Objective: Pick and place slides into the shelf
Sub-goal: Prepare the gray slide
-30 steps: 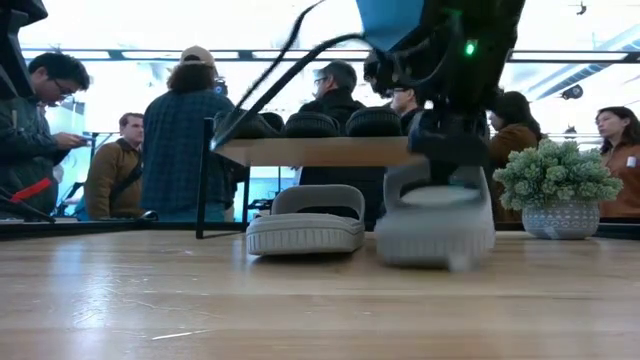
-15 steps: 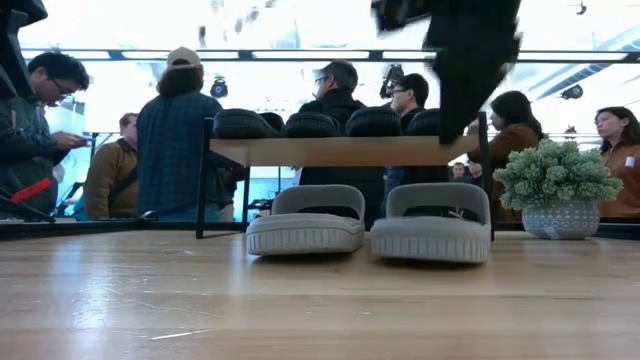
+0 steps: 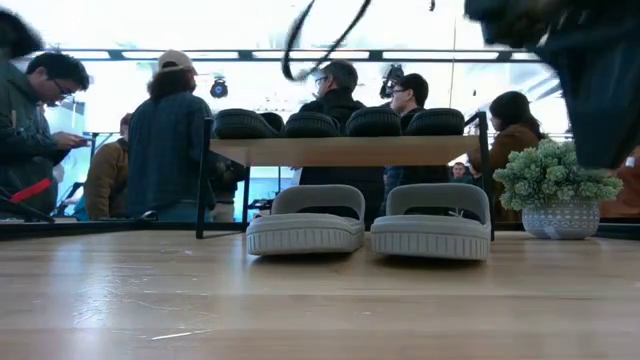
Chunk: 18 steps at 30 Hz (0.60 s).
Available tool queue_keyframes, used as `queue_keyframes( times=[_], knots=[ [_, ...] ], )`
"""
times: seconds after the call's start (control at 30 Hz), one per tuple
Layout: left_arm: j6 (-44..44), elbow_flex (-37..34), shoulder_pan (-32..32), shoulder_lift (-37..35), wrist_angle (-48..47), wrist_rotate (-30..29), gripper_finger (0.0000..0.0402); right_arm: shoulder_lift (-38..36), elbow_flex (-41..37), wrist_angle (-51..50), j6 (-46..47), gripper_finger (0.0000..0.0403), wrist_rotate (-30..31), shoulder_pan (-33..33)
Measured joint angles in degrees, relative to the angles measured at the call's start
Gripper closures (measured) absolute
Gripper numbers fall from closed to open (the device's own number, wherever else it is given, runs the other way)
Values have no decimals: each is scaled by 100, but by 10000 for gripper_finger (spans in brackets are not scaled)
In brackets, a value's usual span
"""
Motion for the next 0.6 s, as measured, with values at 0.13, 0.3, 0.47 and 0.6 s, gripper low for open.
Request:
queue_keyframes(
  times=[0.13, 0.3, 0.47, 0.6],
  knots=[
    [-231, -650, 347, -63, 1738, 669, 362, 2, -323, -57, 35, 388, -106, -210],
    [-563, -1184, 744, -89, 2839, 430, 398, 7, -844, -272, -192, 392, 20, -533],
    [-599, -1500, 1309, -89, 2996, 139, 394, 7, -1191, -205, -1250, 392, 399, -835],
    [-463, -1764, 1785, -84, 3319, 255, 394, 4, -1334, 48, -2054, 392, 543, -1100]
  ],
)
